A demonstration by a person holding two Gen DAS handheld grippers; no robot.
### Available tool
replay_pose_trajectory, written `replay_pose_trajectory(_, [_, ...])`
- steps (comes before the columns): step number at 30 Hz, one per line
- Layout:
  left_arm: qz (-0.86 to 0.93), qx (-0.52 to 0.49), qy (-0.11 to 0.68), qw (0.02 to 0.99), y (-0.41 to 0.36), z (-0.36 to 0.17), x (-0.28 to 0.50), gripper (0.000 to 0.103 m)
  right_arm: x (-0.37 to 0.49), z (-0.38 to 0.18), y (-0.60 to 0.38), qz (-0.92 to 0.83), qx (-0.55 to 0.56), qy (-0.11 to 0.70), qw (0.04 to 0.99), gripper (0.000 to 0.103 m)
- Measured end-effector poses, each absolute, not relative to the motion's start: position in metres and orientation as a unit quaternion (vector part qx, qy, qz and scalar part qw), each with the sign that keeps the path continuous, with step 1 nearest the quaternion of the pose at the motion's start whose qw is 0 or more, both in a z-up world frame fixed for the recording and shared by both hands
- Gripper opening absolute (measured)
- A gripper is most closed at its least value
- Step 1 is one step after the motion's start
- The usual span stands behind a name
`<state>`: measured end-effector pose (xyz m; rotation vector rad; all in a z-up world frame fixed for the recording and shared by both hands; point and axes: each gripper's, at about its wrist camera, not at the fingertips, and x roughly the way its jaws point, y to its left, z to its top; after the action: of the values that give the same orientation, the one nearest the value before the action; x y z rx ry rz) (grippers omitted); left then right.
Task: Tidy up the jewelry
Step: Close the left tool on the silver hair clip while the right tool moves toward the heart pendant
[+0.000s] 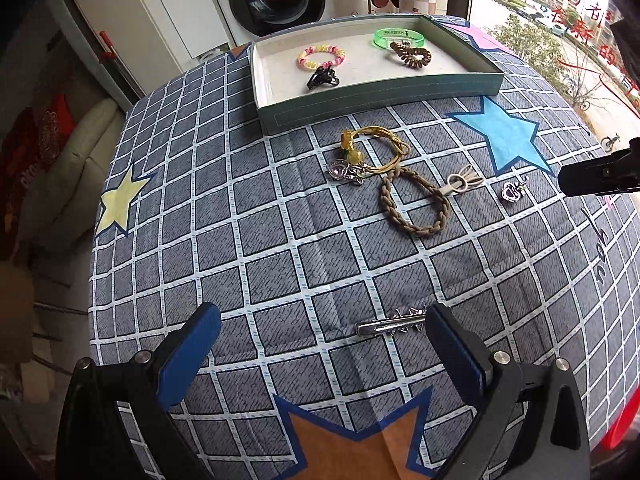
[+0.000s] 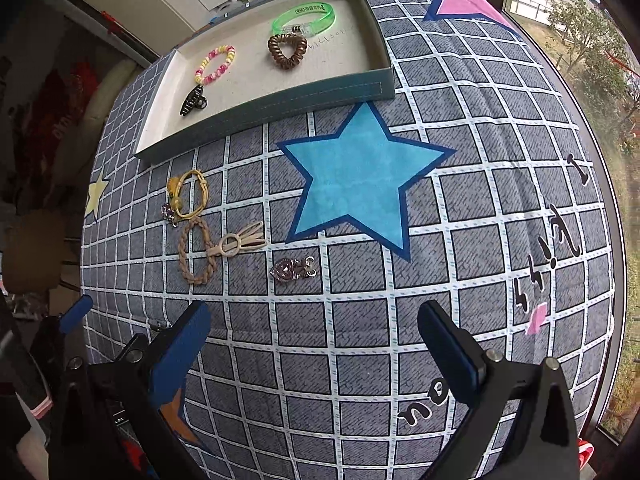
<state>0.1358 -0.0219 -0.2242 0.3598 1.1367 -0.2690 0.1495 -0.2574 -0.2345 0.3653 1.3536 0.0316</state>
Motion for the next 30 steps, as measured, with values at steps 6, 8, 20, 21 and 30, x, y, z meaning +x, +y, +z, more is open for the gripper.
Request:
replay_pose_trajectory(6, [-0.152, 0.211, 0.511, 0.819, -0.030, -0.229, 0.129, 0.103, 0.139, -0.240, -0.252, 0.006, 0.164, 0.632, 0.757, 0.103])
replay_pose_trajectory(8, [-0.158, 0.221, 0.506, 0.819, -0.032, -0.231, 0.128, 0.103, 0.137, -0.241, -0.252, 0.005, 0.161, 0.633, 0.757, 0.103])
replay_pose_trajectory(20, [-0.220, 0.269, 0.483, 0.804, -0.052, -0.242, 0.120, 0.103, 0.147, -0.248, -0.242, -0.005, 0.151, 0.633, 0.759, 0.103])
replay_pose_trajectory(21, [-0.224, 0.274, 0.481, 0.802, -0.054, -0.242, 0.120, 0.103, 0.149, -0.249, -0.242, -0.007, 0.150, 0.632, 0.760, 0.103])
replay_pose_trajectory(30, [-0.243, 0.274, 0.493, 0.790, -0.062, -0.253, 0.126, 0.095, 0.169, -0.255, -0.231, -0.001, 0.099, 0.630, 0.770, 0.091])
